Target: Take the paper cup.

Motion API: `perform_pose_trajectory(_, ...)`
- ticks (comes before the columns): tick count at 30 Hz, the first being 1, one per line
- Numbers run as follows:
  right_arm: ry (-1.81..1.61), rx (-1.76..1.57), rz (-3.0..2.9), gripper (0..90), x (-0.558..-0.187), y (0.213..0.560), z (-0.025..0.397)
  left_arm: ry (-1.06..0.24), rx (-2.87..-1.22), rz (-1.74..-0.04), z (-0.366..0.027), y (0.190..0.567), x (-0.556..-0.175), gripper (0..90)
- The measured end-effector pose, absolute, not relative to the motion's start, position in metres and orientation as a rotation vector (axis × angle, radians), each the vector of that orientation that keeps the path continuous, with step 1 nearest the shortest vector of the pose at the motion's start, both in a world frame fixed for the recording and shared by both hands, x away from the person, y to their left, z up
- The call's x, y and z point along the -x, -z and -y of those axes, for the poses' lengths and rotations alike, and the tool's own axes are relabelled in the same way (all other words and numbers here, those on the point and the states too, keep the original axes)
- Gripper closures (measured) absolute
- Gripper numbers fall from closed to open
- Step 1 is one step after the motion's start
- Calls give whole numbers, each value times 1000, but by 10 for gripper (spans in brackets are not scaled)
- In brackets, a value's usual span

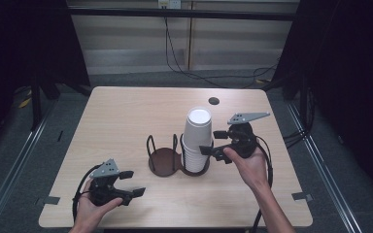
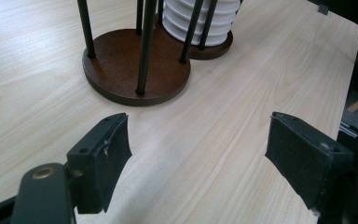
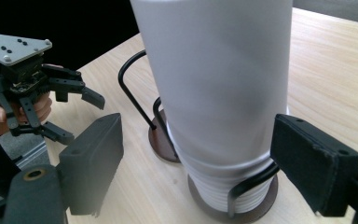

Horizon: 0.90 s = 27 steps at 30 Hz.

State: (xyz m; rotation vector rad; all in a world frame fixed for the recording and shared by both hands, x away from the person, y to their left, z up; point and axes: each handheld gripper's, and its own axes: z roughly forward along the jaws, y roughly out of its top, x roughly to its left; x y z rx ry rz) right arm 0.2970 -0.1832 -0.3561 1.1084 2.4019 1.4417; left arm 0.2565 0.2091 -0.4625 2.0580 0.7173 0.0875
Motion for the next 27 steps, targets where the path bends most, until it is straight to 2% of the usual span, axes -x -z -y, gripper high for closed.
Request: perform_pose_trajectory(27, -1317, -1103, -2498, 163, -337, 325, 161, -56, -2069, -734, -209, 465, -258, 209)
